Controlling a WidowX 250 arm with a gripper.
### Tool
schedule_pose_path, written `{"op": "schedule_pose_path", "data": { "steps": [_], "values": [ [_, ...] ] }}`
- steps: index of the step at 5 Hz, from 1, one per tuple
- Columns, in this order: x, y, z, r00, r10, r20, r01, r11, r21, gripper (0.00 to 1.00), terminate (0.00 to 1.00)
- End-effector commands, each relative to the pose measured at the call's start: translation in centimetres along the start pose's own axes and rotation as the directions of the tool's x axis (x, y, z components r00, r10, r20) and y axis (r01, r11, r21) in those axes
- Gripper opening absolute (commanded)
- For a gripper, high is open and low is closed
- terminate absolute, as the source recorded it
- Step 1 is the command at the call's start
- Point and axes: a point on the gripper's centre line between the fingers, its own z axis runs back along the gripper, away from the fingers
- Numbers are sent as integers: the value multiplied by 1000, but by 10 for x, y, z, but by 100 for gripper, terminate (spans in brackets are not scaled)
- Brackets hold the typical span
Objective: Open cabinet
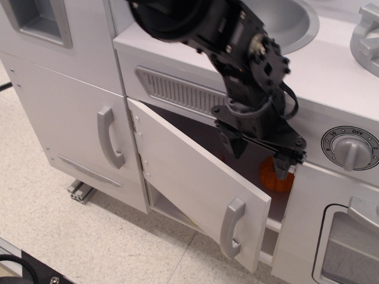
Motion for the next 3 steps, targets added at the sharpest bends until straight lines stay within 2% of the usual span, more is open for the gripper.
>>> {"op": "schedule_pose_path", "data": {
  "steps": [1,3],
  "values": [
    [-7,8,-13,998,-56,22,54,997,52,100,0],
    [-40,36,-25,995,-99,0,98,991,96,100,0]
  ]
}}
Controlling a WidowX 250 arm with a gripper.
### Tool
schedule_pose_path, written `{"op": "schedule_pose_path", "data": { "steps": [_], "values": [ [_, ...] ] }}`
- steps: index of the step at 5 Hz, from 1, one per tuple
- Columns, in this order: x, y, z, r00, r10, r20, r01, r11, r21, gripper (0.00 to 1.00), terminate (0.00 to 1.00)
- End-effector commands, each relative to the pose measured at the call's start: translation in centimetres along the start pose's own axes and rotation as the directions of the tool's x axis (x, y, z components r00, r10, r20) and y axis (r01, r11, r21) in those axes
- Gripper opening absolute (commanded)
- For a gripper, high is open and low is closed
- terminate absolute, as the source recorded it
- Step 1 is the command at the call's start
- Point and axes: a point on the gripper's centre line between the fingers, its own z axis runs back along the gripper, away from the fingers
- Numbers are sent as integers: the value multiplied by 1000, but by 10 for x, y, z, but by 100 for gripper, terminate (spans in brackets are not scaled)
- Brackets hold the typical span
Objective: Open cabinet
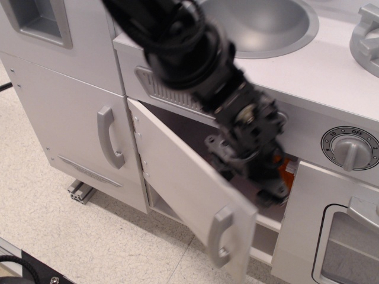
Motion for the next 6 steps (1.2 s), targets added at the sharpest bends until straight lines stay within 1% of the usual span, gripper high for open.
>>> {"op": "schedule_pose_path", "data": {
  "steps": [1,2,3,4,5,6],
  "values": [
    [-20,31,4,999,25,-21,-25,999,28,100,0],
    [-35,57,3,996,70,-60,-66,995,69,100,0],
    [-42,88,1,990,113,-79,-105,989,103,100,0],
    [-43,111,2,988,136,-66,-126,982,141,100,0],
    [-42,121,4,982,163,-95,-147,977,155,100,0],
    [-42,121,4,982,163,-95,-147,977,155,100,0]
  ]
}}
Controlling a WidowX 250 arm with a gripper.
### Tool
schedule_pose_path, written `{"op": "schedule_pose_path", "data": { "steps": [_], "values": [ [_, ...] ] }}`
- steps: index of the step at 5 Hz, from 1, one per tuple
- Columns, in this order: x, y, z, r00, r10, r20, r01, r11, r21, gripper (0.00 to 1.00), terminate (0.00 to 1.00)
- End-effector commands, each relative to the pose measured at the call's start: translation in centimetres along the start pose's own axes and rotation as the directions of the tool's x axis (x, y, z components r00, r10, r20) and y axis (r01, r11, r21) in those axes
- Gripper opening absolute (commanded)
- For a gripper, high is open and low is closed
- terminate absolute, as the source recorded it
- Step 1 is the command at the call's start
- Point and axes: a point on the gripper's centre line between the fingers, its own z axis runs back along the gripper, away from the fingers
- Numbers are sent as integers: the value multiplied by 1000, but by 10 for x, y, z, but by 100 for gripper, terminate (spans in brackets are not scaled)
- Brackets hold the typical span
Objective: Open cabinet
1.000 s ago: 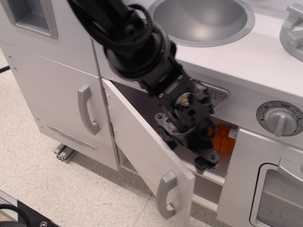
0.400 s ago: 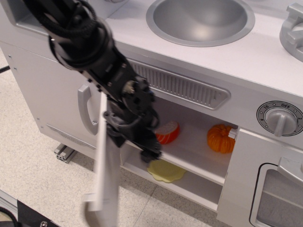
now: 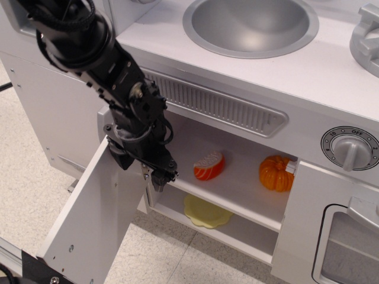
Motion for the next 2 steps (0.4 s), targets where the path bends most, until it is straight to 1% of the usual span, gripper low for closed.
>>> {"op": "schedule_pose_path", "data": {
  "steps": [1,2],
  "values": [
    [5,4,9,1000,5,25,-5,1000,9,100,0],
    [5,4,9,1000,5,25,-5,1000,9,100,100]
  ]
}}
